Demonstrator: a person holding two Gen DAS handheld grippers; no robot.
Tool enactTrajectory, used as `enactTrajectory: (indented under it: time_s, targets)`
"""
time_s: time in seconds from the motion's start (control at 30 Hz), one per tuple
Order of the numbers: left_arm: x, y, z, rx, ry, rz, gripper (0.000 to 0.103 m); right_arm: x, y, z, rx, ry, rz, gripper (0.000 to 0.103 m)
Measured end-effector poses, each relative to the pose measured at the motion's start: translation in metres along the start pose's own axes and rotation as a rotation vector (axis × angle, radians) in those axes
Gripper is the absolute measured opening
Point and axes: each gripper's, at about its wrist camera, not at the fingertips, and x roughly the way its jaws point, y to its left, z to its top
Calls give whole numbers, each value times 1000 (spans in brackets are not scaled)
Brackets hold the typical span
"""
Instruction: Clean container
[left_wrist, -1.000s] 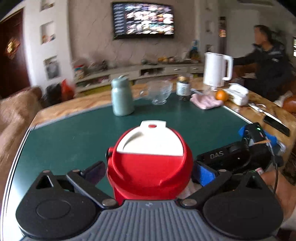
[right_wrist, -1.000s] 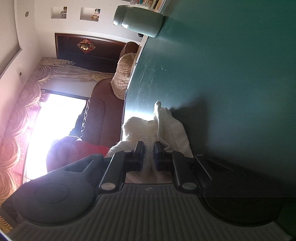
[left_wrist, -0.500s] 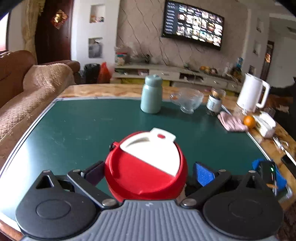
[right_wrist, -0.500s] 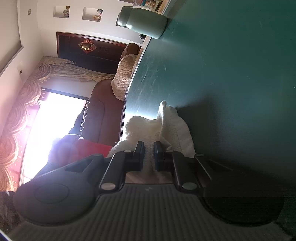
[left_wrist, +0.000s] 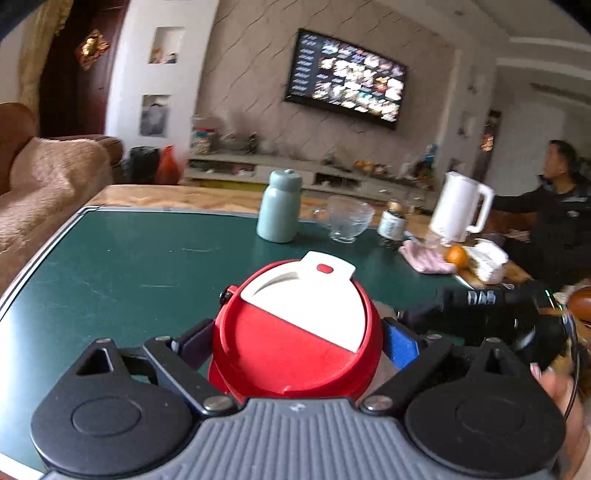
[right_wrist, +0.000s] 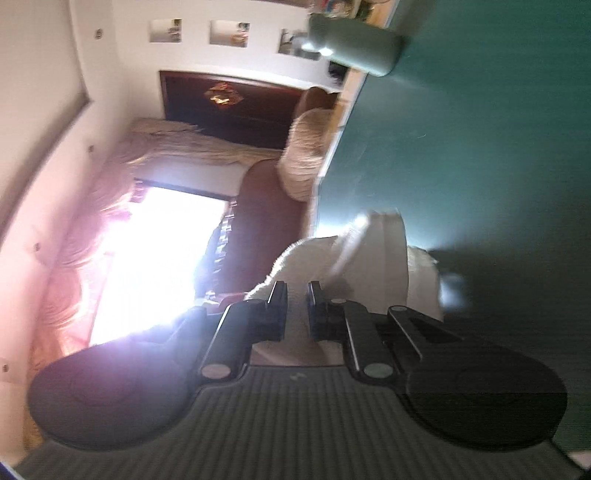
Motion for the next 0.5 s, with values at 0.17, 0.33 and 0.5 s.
enactTrajectory:
  time_s: [0.17,0.33,0.5]
  targets:
    - [-1,21,-9,18,26,3,95,2,-30,-4,55,6,-95,13]
    - [1,21,-9,53,23,-13,94,7,7,-4,-64,35,-87,13]
    - [1,14,-11,105,15,-15,94,11,20,-7,-142,44,-133,13]
